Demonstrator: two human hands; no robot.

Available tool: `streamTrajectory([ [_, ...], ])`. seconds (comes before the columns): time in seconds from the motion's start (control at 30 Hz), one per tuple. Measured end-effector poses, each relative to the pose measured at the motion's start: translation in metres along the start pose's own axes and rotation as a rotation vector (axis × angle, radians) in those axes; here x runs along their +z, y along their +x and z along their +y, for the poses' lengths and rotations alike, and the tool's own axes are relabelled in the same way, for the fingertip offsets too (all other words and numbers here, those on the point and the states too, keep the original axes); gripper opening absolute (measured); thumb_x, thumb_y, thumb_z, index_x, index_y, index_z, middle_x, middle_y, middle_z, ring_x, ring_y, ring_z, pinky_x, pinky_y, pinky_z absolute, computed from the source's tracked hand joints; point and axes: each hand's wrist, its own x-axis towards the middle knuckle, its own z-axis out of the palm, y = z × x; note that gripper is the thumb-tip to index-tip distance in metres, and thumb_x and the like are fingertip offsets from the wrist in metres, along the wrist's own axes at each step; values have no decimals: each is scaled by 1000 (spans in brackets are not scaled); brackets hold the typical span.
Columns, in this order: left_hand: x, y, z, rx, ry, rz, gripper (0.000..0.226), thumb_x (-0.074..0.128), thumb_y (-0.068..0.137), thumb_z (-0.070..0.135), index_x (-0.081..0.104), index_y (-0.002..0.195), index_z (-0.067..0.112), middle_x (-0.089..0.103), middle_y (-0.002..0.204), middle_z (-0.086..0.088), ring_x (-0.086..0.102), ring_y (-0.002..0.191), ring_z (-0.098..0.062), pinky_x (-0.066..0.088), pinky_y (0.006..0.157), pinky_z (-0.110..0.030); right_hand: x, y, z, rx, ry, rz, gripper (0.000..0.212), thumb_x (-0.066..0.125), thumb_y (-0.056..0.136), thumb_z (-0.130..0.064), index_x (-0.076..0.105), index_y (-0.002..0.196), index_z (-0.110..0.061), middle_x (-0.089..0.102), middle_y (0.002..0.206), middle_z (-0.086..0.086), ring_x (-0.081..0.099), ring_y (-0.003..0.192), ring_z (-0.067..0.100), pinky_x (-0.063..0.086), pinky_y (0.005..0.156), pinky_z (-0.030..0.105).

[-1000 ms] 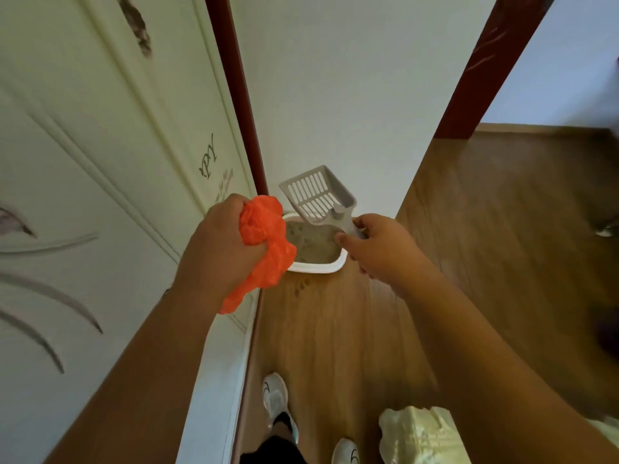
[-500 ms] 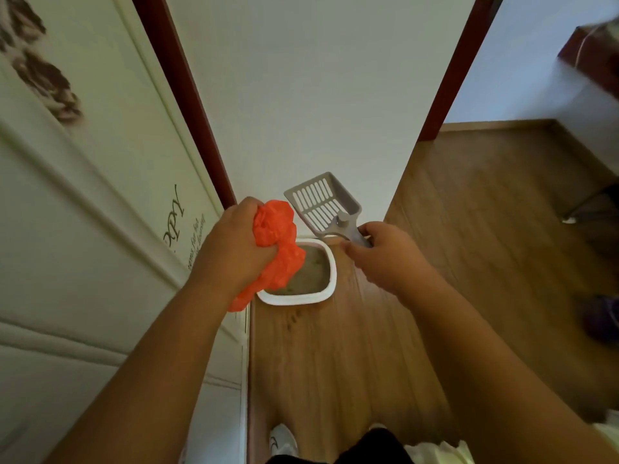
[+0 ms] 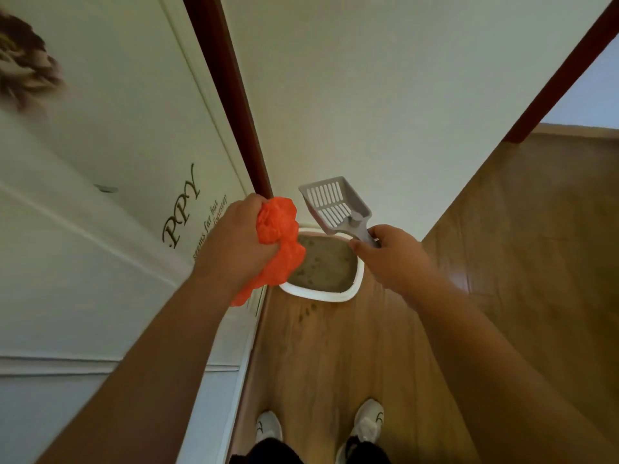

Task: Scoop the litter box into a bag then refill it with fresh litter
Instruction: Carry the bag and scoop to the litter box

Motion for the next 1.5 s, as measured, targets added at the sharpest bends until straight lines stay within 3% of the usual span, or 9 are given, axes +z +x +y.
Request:
streamTrajectory([
  [0.33,56,35,-36,-62,-34,-58,48,75,73,41,53,114,34,62,103,9,65,90,-11,56,76,-37,21,53,30,7,4,-5,19,57,100,-39,64,105,-22,68,84,-4,64,71,12,46,60,24],
  [0.5,76,59,-68,-35,-29,-121,44,76,76,36,50,112,37,59,106,6,63,90,-13,57,77,-39,53,71,46,91,25,81,15,57,100,-38,63,101,-24,67,82,-5,65,72,12,55,63,30],
  [0.63,97,75,-96,-21,-39,-152,41,73,76,40,47,108,42,57,104,8,62,87,-10,58,75,-39,85,93,65,139,45,78,14,57,100,-38,62,101,-24,66,83,-2,65,70,14,52,59,28],
  [0.9,165,89,-163,-107,-1,-147,48,77,78,46,50,117,35,59,107,7,63,88,-11,59,78,-40,136,151,118,178,36,13,15,56,102,-33,63,103,-21,66,81,1,61,65,12,47,55,25],
  [1.0,200,93,-185,-148,-22,-150,55,78,76,51,51,121,33,60,111,6,64,92,-13,59,81,-42,157,177,143,171,48,-8,14,56,102,-34,63,100,-21,65,79,1,60,64,13,46,56,26],
  [1.17,269,81,-208,-207,-102,-168,45,71,78,39,52,118,33,57,115,8,62,96,-13,57,85,-45,190,208,200,247,61,-41,22,55,102,-36,64,99,-16,61,75,3,57,64,14,45,57,31],
  [1.33,334,79,-241,-222,-141,-217,47,74,81,31,55,123,33,58,113,13,61,97,-5,57,84,-37,224,229,256,288,147,-46,14,57,100,-34,60,96,-21,64,79,5,64,70,23,59,72,50],
  [1.5,393,92,-288,-212,-126,-216,43,72,83,28,56,123,31,56,112,14,59,96,-4,55,80,-31,257,254,310,301,155,-41,16,54,102,-36,62,102,-22,69,85,3,68,76,26,60,72,46],
])
